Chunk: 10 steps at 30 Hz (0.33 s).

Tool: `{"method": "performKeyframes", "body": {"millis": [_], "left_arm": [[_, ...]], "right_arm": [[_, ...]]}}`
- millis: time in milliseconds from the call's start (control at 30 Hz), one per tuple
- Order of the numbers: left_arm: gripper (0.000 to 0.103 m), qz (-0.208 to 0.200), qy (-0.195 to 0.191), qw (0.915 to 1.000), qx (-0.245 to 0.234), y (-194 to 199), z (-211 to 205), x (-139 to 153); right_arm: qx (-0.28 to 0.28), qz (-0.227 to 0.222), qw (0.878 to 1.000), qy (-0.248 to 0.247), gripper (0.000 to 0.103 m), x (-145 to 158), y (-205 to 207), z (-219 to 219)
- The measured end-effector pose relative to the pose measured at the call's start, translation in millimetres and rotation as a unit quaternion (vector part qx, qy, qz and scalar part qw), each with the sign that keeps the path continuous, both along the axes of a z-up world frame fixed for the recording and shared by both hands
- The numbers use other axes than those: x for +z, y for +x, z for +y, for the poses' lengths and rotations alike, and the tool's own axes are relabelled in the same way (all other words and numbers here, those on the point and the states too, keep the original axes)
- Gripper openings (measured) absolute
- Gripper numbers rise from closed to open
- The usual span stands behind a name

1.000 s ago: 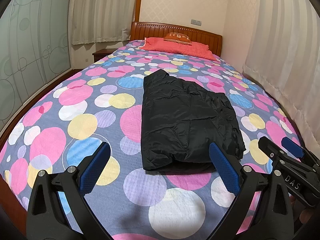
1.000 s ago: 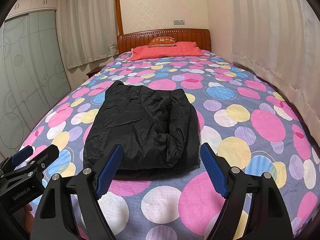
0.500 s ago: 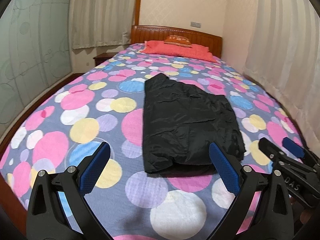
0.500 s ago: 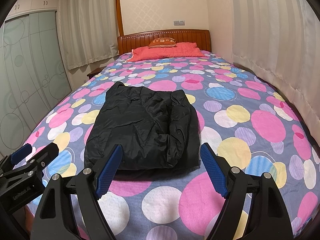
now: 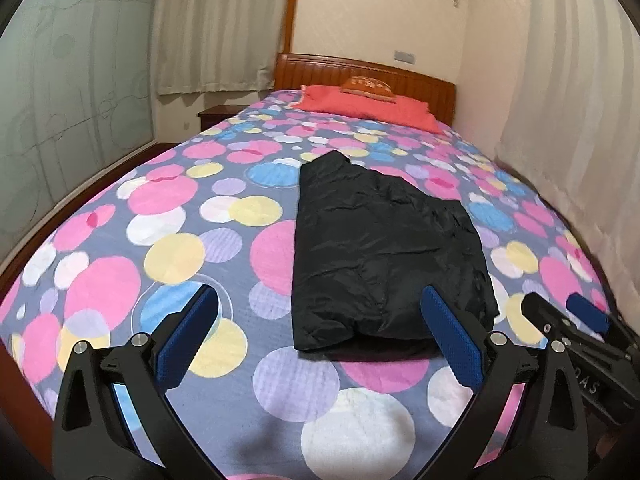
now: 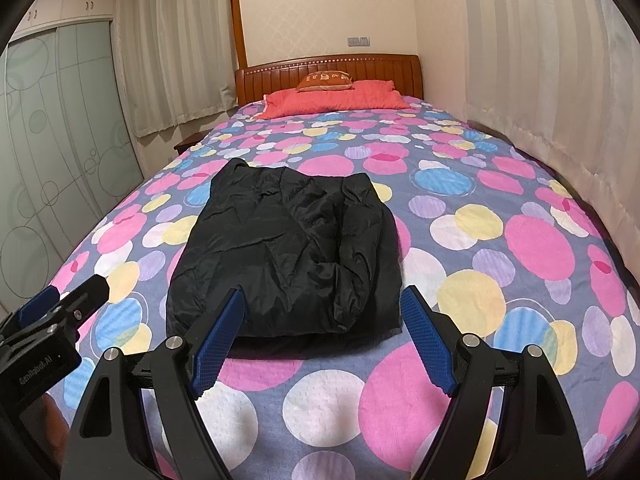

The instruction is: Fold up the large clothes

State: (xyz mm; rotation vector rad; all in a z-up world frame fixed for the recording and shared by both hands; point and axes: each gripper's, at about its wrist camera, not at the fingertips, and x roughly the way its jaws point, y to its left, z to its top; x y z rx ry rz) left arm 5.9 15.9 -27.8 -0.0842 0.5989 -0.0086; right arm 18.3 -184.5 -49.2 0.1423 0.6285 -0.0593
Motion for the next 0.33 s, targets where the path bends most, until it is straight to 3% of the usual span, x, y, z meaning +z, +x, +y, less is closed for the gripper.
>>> {"method": "performKeyframes", "body": {"millis": [167,333], "left_arm": [[0.101,-0.005,0.005,1.0,0.004,7.2,1.8,-4.2],[0.101,0.041,0.011,0.9991,0.011,32.0,15.2,-25.3]], "right_arm": [[-0.002,0.003,1.0,0.003,0.079,-4.7,3.8,-6.4],[-0.023,0.014,1.0,0.012,0.079,-15.9,13.2,-31.7]]}}
